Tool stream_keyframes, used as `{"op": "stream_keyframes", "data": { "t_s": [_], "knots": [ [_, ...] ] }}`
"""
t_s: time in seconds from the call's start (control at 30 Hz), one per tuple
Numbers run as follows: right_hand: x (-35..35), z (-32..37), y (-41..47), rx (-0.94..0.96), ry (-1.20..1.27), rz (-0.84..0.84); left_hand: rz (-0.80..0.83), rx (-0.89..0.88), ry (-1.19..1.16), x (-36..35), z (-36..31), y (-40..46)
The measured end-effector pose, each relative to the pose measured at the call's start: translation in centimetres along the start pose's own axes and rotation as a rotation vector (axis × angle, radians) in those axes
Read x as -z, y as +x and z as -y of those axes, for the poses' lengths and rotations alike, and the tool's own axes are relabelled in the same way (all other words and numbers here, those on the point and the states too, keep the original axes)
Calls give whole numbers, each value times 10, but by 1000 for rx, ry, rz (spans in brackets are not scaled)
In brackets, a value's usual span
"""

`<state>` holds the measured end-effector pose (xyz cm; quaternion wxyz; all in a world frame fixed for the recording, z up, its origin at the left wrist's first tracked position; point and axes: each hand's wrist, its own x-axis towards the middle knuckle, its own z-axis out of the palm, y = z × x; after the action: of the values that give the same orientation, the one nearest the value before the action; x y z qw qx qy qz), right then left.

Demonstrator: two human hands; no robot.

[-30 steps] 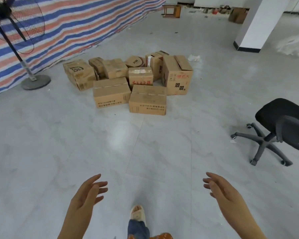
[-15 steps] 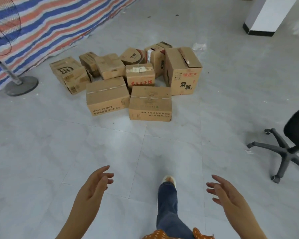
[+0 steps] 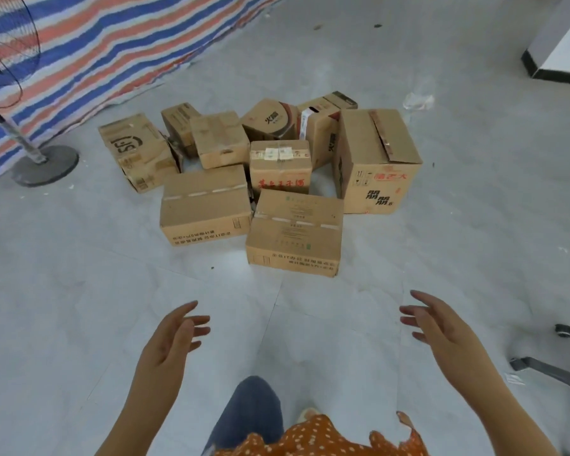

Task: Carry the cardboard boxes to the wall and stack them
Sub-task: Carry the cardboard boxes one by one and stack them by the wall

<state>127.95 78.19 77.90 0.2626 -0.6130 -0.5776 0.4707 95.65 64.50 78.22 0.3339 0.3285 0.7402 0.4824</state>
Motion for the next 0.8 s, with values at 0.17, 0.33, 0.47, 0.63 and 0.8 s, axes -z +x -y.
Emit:
{"op": "stream_keyframes", "data": {
  "t_s": [0.17,0.33,0.47,0.63,0.8],
  "knots": [
    [-8,5,85,-84,5,-5,30,70,38,-30,-15,91],
    [-25,13,184,-172,37,-67,65,120,65,-61,-31,212],
    [-33,38,269,-245,76,-128,139,135,116,-80,-52,322],
    [-46,67,367,-297,0,-115,303,93,238,-102,-70,449],
    [-74,49,465,-424,-2,-28,328,234,256,-154,-30,550]
  ]
}}
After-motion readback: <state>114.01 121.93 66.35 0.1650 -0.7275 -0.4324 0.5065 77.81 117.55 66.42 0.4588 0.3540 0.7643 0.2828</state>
